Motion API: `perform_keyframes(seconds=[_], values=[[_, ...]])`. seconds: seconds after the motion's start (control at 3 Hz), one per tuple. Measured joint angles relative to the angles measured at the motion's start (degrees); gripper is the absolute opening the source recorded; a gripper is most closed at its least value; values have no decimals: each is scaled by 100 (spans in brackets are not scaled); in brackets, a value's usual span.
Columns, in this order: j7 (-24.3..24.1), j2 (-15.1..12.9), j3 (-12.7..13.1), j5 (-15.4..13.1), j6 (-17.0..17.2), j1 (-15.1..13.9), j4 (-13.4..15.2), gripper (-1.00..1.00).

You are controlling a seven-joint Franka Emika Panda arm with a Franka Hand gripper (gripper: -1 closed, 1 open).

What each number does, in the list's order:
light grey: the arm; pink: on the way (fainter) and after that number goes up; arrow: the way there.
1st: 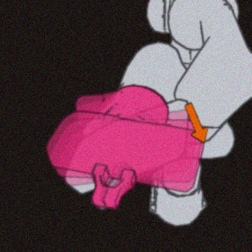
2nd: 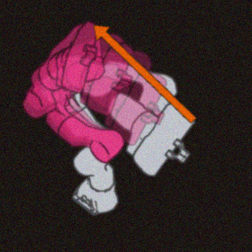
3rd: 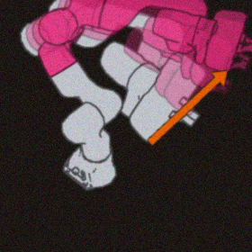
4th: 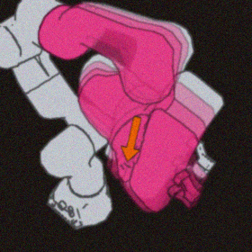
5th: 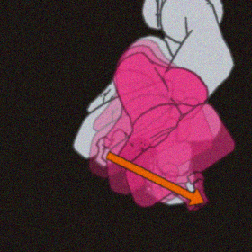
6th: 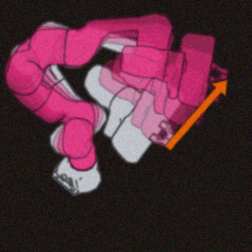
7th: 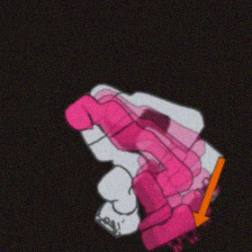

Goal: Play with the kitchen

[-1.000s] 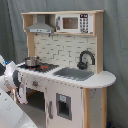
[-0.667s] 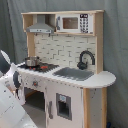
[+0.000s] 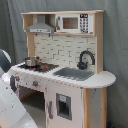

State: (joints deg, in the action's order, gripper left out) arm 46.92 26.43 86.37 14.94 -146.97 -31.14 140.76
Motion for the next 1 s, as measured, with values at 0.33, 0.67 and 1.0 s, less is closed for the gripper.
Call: perform_keyframes(seconds=[0.33, 0.67, 1.0], values=[[-212, 2, 425, 0, -48, -269, -189, -100], [-626, 10, 739, 0, -53, -301, -472, -100], [-928, 169, 621, -16, -100, -332, -504, -100]])
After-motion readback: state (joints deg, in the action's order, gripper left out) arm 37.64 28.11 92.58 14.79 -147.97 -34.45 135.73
